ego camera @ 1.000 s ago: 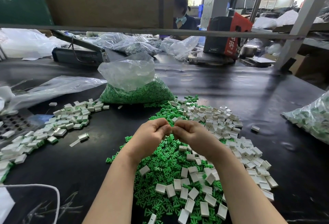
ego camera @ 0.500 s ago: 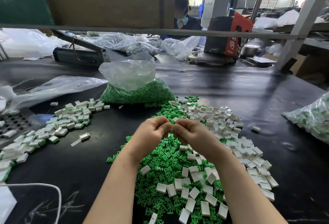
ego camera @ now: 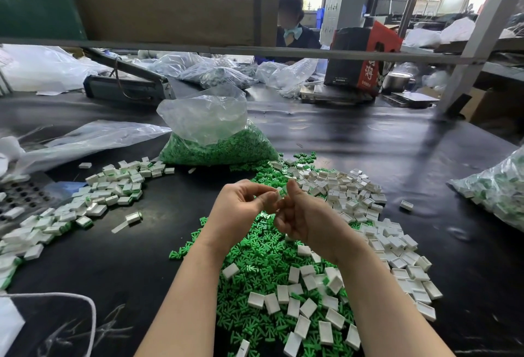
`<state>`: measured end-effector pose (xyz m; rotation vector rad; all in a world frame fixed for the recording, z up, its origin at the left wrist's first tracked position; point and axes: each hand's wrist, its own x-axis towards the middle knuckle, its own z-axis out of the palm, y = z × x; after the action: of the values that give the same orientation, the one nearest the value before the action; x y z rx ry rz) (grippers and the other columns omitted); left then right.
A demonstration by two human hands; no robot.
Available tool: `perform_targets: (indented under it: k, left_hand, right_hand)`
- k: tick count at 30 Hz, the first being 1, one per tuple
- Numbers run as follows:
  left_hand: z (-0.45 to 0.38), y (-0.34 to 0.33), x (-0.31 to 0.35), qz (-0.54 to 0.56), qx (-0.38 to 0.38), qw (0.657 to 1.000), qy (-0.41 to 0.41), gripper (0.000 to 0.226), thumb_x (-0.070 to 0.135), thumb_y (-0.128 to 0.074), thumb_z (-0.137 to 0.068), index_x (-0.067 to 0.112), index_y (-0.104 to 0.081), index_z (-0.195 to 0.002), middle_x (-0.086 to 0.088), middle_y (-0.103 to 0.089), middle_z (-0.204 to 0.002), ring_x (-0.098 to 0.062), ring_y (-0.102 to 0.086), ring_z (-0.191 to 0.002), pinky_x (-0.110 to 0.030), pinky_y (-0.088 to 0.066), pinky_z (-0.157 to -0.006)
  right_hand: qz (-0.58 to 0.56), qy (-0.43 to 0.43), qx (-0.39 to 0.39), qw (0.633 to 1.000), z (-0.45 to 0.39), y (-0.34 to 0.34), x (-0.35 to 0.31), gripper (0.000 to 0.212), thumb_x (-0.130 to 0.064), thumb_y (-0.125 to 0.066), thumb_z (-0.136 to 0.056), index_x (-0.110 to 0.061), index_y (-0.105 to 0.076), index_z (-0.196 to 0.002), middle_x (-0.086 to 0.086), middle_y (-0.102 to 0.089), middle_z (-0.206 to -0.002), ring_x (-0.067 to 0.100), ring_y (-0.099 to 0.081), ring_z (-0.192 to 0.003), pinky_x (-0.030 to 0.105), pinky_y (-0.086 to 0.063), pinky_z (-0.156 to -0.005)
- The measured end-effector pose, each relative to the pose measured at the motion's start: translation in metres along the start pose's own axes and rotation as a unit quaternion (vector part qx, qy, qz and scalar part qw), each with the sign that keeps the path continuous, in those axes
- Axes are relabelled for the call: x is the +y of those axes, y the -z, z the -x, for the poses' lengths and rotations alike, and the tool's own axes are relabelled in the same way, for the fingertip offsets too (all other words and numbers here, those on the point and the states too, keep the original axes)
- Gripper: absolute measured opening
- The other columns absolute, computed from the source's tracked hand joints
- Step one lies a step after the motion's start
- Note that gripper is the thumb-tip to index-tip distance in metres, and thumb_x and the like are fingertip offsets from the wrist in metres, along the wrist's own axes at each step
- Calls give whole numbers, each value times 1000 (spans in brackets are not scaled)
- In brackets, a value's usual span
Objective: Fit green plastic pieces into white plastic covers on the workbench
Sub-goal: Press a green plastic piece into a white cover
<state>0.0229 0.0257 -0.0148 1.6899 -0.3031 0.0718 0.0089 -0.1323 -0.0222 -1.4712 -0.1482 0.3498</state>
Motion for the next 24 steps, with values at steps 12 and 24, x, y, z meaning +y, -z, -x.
perform_targets:
  k: [12,24]
  left_hand:
    - [1,-7,5,79,23,997,13,13,10,-72,-85,20,-78,-80,5,-70,-77,-7,-68,-78,-15,-51,-74]
    - [2,-9,8,50,1,998,39,18,3,-59,-89,10,-66,-74,8,-59,-52,2,-49,-42,-9,-38,-46]
  right_hand:
    - [-217,31,-17,975,-7,-12,4,38,-47,-52,-90,-16,-71,-80,2,-56,-68,8,-54,-57,16,-45,-53]
    - [-140,43,-37,988,-4,-9,4,40,-45,-57,-88,-7,-66,-96,1,-59,-65,7,-53,-57,14,-42,-51]
